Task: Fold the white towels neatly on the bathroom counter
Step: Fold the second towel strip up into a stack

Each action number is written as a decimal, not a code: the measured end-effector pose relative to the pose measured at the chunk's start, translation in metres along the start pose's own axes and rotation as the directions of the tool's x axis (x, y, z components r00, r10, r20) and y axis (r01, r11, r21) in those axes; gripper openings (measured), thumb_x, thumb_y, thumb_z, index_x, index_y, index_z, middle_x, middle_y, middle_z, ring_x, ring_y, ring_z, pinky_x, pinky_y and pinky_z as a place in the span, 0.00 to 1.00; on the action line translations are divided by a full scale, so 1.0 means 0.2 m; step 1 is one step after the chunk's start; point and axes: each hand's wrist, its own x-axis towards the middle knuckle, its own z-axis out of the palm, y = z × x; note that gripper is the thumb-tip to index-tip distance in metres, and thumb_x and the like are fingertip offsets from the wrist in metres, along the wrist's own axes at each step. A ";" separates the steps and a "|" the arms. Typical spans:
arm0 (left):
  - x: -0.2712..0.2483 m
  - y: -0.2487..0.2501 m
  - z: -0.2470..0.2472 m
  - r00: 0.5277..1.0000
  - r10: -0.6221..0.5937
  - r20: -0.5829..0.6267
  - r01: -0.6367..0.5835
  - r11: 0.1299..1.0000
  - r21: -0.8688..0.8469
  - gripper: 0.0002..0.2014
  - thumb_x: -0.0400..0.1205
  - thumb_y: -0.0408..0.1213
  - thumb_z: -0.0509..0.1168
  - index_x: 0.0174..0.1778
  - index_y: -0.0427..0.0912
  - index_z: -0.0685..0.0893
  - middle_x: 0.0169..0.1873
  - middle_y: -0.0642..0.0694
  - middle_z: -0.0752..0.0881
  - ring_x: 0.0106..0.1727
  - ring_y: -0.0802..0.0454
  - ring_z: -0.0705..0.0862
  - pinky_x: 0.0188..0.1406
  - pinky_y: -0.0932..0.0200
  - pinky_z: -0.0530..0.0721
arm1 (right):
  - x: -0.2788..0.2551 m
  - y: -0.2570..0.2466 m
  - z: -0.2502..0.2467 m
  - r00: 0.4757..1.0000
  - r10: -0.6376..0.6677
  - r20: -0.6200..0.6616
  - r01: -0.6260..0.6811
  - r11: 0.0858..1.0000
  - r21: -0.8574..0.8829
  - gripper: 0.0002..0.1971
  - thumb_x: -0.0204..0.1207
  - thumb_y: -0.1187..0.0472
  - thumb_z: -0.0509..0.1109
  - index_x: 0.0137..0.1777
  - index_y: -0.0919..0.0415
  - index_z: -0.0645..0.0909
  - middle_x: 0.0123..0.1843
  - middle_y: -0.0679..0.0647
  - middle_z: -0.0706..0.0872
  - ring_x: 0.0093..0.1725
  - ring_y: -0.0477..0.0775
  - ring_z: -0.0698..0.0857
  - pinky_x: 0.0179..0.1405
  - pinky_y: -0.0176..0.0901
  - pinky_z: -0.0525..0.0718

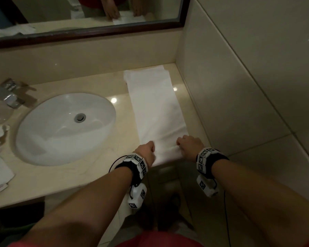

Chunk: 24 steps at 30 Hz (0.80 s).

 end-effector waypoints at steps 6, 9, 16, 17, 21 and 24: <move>0.00 0.03 0.03 0.986 0.067 -0.155 -0.032 0.976 0.216 0.06 0.73 0.35 0.64 0.41 0.50 0.75 0.47 0.48 0.78 0.50 0.45 0.77 0.51 0.52 0.79 | -0.01 0.02 0.03 0.974 -0.089 -0.208 0.083 0.996 -0.039 0.11 0.76 0.58 0.66 0.58 0.55 0.77 0.56 0.56 0.76 0.55 0.58 0.75 0.52 0.50 0.75; 0.00 0.03 0.04 0.966 0.174 -0.192 -0.099 0.932 0.349 0.05 0.74 0.35 0.65 0.44 0.49 0.81 0.48 0.48 0.79 0.51 0.45 0.77 0.45 0.55 0.73 | -0.02 -0.01 0.02 0.959 -0.161 -0.233 0.149 0.986 -0.070 0.08 0.76 0.61 0.66 0.53 0.60 0.79 0.52 0.59 0.76 0.51 0.61 0.76 0.44 0.51 0.74; -0.04 0.04 0.10 0.937 0.322 -0.133 -0.223 0.846 0.484 0.13 0.79 0.41 0.63 0.59 0.47 0.80 0.57 0.45 0.78 0.59 0.43 0.75 0.51 0.51 0.73 | -0.08 -0.01 0.03 0.950 -0.230 -0.213 0.210 0.971 -0.111 0.10 0.80 0.57 0.61 0.56 0.59 0.79 0.53 0.58 0.80 0.53 0.62 0.78 0.45 0.52 0.75; -0.06 0.04 0.09 0.938 0.328 -0.116 -0.228 0.832 0.506 0.17 0.79 0.44 0.64 0.64 0.47 0.78 0.61 0.44 0.77 0.61 0.43 0.74 0.54 0.50 0.74 | -0.09 -0.01 0.02 0.950 -0.238 -0.204 0.216 0.969 -0.123 0.11 0.79 0.56 0.62 0.57 0.58 0.78 0.55 0.57 0.80 0.54 0.60 0.78 0.47 0.52 0.76; -0.09 0.02 0.10 0.935 0.347 -0.066 -0.243 0.768 0.592 0.26 0.79 0.48 0.64 0.73 0.46 0.71 0.69 0.41 0.72 0.67 0.40 0.71 0.62 0.47 0.73 | -0.13 0.01 0.03 0.967 -0.237 -0.090 0.223 0.965 -0.136 0.24 0.69 0.52 0.73 0.64 0.53 0.74 0.62 0.54 0.76 0.61 0.58 0.76 0.56 0.52 0.76; -0.10 0.02 0.11 0.936 0.340 -0.093 -0.218 0.766 0.605 0.22 0.82 0.43 0.61 0.72 0.46 0.71 0.69 0.40 0.73 0.66 0.40 0.71 0.61 0.48 0.72 | -0.15 0.01 0.05 0.971 -0.217 -0.096 0.204 0.970 -0.134 0.25 0.70 0.59 0.73 0.67 0.53 0.72 0.66 0.53 0.75 0.65 0.58 0.75 0.61 0.52 0.75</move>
